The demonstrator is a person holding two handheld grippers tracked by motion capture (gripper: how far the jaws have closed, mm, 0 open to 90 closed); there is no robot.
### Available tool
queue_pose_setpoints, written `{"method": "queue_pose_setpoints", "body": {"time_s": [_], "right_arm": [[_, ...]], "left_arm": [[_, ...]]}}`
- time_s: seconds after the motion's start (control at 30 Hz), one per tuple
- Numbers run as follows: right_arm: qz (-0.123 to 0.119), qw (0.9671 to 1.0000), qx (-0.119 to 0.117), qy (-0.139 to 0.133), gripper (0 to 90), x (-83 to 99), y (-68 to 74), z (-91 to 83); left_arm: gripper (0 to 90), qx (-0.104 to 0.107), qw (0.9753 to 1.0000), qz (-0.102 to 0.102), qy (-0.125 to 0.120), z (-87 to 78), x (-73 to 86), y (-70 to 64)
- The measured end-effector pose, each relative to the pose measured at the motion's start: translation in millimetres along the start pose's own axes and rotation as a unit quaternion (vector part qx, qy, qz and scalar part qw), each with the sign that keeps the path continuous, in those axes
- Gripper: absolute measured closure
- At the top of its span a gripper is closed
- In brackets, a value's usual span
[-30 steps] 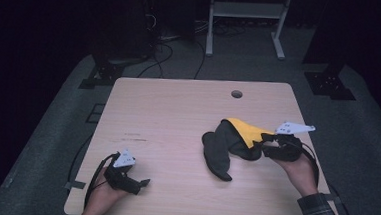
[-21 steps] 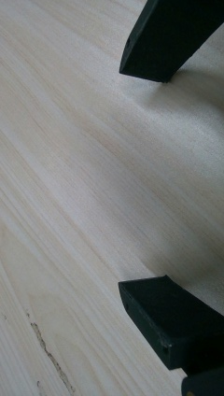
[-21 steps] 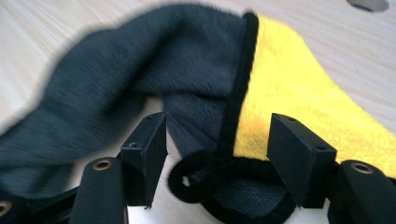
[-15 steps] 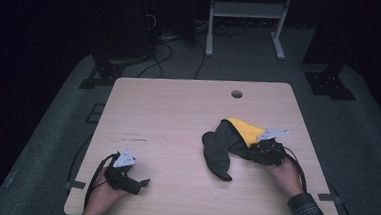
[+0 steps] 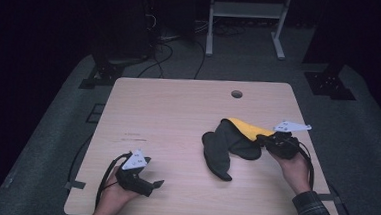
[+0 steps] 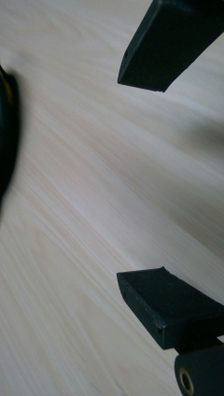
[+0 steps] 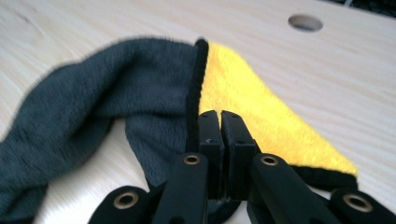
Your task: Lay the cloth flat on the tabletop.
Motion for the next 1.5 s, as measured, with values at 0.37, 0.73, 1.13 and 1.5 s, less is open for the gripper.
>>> {"method": "queue_pose_setpoints", "body": {"time_s": [0.37,0.73,1.13,1.5], "right_arm": [[0.003,1.0000,0.004,-0.003,86.3,-0.6,-7.1,3.1],[0.004,1.0000,0.002,0.005,86.3,2.4,-9.3,6.0],[0.005,1.0000,0.000,0.007,86.3,4.0,-11.2,5.9],[0.008,0.9999,0.006,0.002,86.4,4.3,-15.8,0.3]], "left_arm": [[13.3,0.083,0.9951,0.053,-0.012,58.7,-44.7,-50.0],[18.8,0.112,0.9889,0.097,-0.011,111.8,-69.2,-77.9],[71.6,0.090,0.9865,0.130,0.042,148.1,-73.9,-76.3],[84.1,0.085,0.9933,0.077,-0.017,99.4,-95.2,-49.4]]}}
Point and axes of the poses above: each handheld gripper's, and its own axes: z roughly forward along the jaws, x roughly out of its underside, y roughly to its left, the point moved 4 cm from there along z, roughly forward along the jaws, and after that the axes turned 8 degrees about -y, right-handed, at the moved point
